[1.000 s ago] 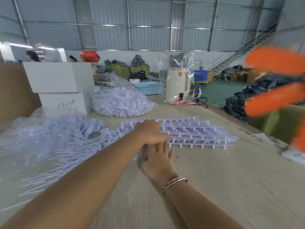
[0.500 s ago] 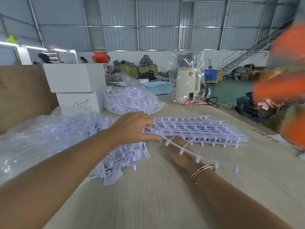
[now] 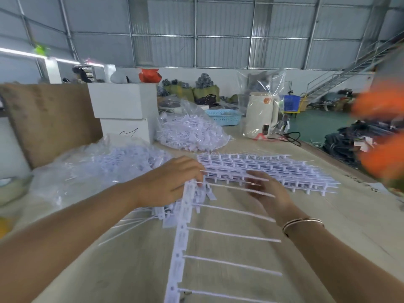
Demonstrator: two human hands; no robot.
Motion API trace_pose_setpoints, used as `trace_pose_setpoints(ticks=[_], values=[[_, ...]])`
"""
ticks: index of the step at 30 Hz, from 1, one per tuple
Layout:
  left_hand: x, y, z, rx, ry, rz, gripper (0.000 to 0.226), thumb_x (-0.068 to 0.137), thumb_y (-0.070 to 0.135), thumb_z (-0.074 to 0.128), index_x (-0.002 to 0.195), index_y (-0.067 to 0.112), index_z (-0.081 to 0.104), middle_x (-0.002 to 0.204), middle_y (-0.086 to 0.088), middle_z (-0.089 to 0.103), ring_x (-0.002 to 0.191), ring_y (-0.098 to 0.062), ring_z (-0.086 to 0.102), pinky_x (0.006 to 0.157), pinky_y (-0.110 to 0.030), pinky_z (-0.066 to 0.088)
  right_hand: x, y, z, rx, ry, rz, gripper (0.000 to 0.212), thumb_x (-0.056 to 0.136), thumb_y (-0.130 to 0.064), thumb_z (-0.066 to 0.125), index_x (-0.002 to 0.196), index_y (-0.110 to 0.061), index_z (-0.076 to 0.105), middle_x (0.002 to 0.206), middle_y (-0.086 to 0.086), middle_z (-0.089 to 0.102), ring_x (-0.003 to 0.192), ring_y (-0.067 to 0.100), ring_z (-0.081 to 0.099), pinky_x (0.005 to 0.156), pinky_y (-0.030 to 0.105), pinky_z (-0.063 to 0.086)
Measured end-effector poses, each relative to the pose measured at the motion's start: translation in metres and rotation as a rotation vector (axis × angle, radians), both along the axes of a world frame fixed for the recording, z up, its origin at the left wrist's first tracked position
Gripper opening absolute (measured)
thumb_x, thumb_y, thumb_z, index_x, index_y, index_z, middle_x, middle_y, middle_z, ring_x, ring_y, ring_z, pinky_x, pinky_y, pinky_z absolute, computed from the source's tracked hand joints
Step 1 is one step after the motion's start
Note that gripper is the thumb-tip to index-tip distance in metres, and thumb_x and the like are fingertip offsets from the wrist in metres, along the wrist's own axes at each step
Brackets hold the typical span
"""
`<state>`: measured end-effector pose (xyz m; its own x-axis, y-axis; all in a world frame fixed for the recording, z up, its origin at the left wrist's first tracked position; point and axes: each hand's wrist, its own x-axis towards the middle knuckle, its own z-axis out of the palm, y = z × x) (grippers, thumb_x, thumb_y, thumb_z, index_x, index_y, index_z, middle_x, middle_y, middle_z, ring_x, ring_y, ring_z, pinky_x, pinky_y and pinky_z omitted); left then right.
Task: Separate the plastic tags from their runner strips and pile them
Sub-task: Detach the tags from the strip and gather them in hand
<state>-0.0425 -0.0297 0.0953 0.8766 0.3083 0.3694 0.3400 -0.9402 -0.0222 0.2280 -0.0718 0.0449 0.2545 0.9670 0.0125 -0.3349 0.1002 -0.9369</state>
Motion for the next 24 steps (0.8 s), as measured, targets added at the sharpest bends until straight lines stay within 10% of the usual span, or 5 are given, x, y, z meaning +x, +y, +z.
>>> trace_pose_setpoints(ticks=[8, 14, 20, 24], values=[[-0.008, -0.009, -0.008, 0.548, 0.441, -0.144, 0.04, 0.07, 0.003, 0.073, 0.104, 0.023, 0.066, 0.13, -0.001, 0.058, 0.126, -0.02, 0.05, 0.101, -0.033, 0.043, 0.035, 0.027, 0.037, -0.204, -0.25, -0.337, 0.016, 0.096, -0.02, 0.045, 0.102, -0.012, 0.058, 0.079, 0.004, 0.059, 0.064, 0.015, 0.051, 0.056, 0.024, 0.037], [0.002, -0.001, -0.019, 0.705, 0.483, -0.294, 0.021, 0.089, 0.007, 0.057, 0.1, 0.023, 0.063, 0.131, 0.006, 0.058, 0.125, -0.018, 0.05, 0.096, -0.031, 0.044, -0.017, 0.033, 0.023, -0.132, -1.076, 0.178, 0.029, 0.095, -0.026, 0.049, 0.103, -0.002, 0.063, 0.1, 0.01, 0.061, 0.087, 0.018, 0.053, 0.081, 0.032, 0.043], [0.0, 0.002, -0.019, 0.814, 0.488, -0.35, 0.024, 0.092, 0.005, 0.05, 0.1, 0.024, 0.064, 0.126, 0.009, 0.059, 0.126, -0.016, 0.05, 0.096, -0.029, 0.045, -0.034, 0.035, 0.004, -0.185, -1.025, 0.235, 0.033, 0.091, -0.032, 0.055, 0.093, -0.001, 0.067, 0.067, 0.001, 0.059, 0.048, 0.006, 0.049, 0.05, 0.014, 0.04], [-0.012, -0.002, -0.019, 0.876, 0.471, -0.341, 0.04, 0.096, -0.001, 0.032, 0.107, 0.022, 0.063, 0.126, 0.01, 0.058, 0.125, -0.014, 0.05, 0.097, -0.028, 0.045, -0.029, 0.031, -0.01, -0.169, -1.184, 0.284, 0.034, 0.091, -0.03, 0.055, 0.114, -0.005, 0.063, 0.101, 0.003, 0.063, 0.087, 0.011, 0.056, 0.075, 0.022, 0.04]])
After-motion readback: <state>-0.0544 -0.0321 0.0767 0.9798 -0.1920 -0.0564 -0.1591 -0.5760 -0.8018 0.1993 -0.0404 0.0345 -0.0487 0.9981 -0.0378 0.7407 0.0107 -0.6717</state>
